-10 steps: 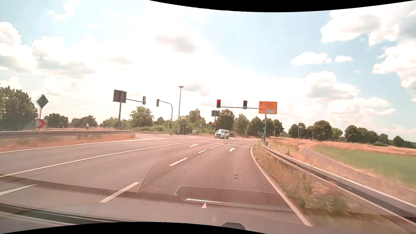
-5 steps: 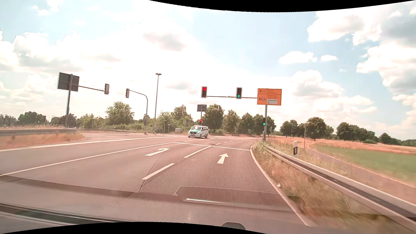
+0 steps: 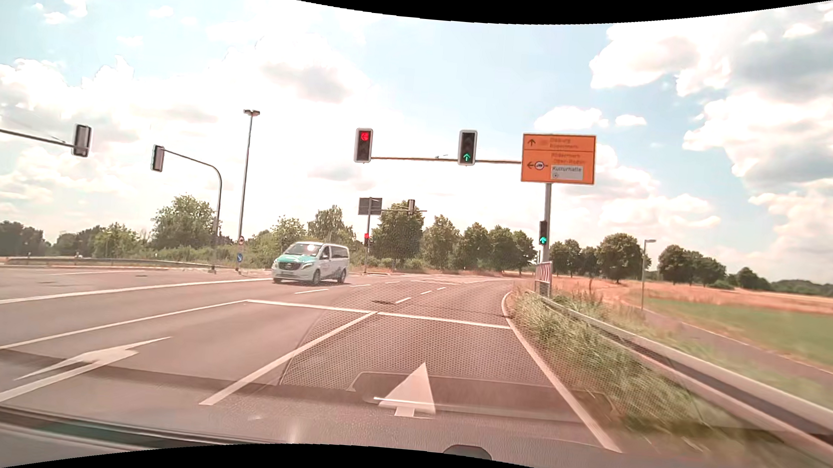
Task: Follow the waypoints while adhering to traffic rules and regulations
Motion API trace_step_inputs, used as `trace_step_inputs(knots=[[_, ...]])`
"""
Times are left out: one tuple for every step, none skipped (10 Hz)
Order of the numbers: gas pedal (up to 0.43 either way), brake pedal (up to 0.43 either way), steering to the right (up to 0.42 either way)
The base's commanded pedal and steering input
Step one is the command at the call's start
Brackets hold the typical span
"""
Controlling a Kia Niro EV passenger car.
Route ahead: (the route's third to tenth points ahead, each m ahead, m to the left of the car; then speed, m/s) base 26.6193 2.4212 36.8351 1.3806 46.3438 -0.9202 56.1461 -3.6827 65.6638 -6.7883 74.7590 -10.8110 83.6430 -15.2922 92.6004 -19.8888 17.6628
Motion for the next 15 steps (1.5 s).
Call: trace_step_inputs(knots=[[0.150,0.000,0.029],[0.150,0.000,0.029],[0.150,0.000,0.029],[0.150,0.000,0.029],[0.150,0.000,0.029],[0.150,0.000,0.028],[0.150,0.000,0.029],[0.138,0.000,0.030],[0.138,0.000,0.030],[0.138,0.000,0.030],[0.138,0.000,0.030],[0.138,0.000,0.029],[0.138,0.000,0.028],[0.138,0.000,0.028],[0.138,0.000,0.028]])
